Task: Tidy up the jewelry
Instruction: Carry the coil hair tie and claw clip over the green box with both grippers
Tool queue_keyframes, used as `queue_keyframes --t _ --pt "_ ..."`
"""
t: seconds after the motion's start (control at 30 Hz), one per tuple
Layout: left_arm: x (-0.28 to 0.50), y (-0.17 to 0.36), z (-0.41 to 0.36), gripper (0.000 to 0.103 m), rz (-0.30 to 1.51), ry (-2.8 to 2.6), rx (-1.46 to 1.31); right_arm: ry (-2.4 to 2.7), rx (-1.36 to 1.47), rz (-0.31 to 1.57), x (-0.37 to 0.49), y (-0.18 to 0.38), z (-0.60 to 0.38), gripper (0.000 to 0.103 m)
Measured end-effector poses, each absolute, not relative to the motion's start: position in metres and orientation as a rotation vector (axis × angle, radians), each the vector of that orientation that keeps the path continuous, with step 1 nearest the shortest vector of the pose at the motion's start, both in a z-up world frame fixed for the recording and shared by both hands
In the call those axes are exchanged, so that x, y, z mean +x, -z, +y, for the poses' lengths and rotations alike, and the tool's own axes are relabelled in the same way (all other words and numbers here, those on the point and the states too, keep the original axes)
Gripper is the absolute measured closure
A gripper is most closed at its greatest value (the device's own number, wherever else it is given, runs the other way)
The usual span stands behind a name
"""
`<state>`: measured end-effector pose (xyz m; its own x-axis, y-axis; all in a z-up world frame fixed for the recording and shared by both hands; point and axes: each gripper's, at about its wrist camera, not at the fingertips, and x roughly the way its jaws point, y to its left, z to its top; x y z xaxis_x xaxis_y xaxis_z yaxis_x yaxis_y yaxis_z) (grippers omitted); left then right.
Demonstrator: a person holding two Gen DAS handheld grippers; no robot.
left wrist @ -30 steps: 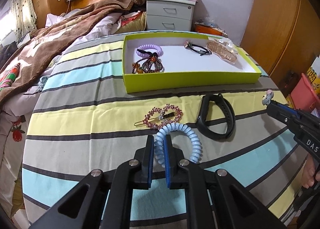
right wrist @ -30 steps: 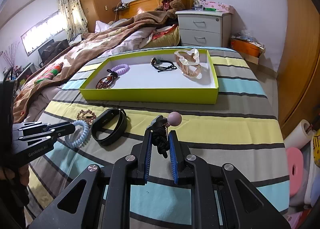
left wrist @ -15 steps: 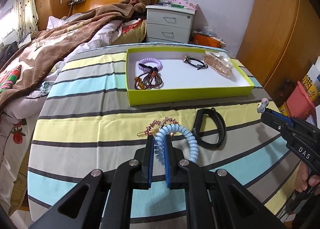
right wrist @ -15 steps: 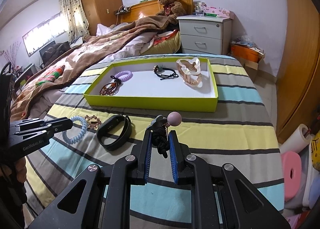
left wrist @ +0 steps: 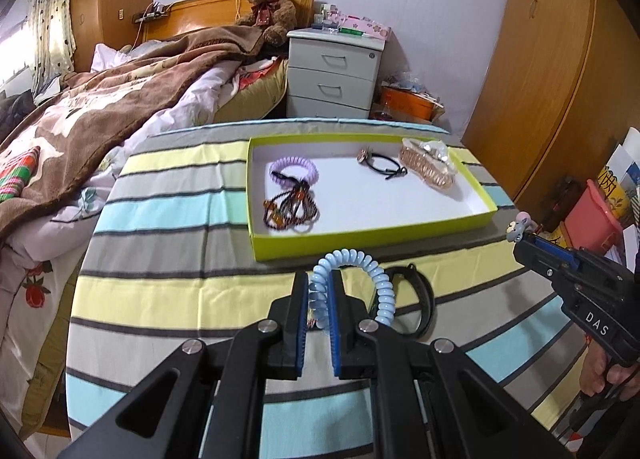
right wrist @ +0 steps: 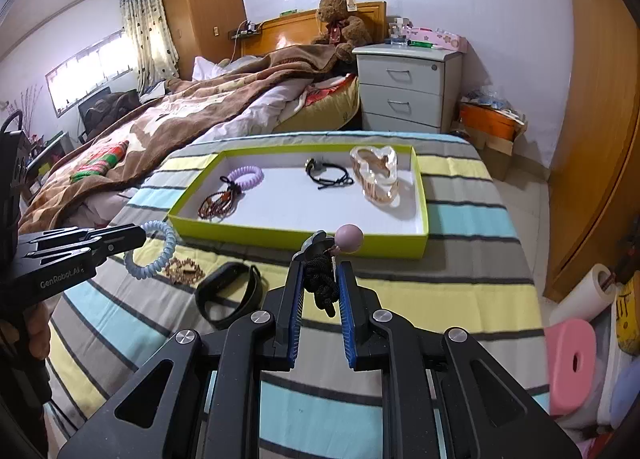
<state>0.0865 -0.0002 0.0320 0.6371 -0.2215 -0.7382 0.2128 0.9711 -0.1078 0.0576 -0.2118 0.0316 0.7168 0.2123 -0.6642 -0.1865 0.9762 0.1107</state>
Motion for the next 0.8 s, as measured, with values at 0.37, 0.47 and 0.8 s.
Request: queue_keyframes --t 0.37,0.47,0.8 --pt "0.115 -0.046 -0.009 0.093 0.816 0.272 -0.04 -0.211 0.015 0.728 0.086 -0.042 -0.211 0.086" --pt "0.125 -0.047 -0.013 0.093 0.813 0.274 -0.044 -0.212 0.01 0.736 0.097 -0.04 -0.211 0.086" --pt "0.167 -0.041 -0.025 0.093 0.834 0.3 -0.077 -0.202 0.011 0.796 0.137 -0.021 -0.209 0.086"
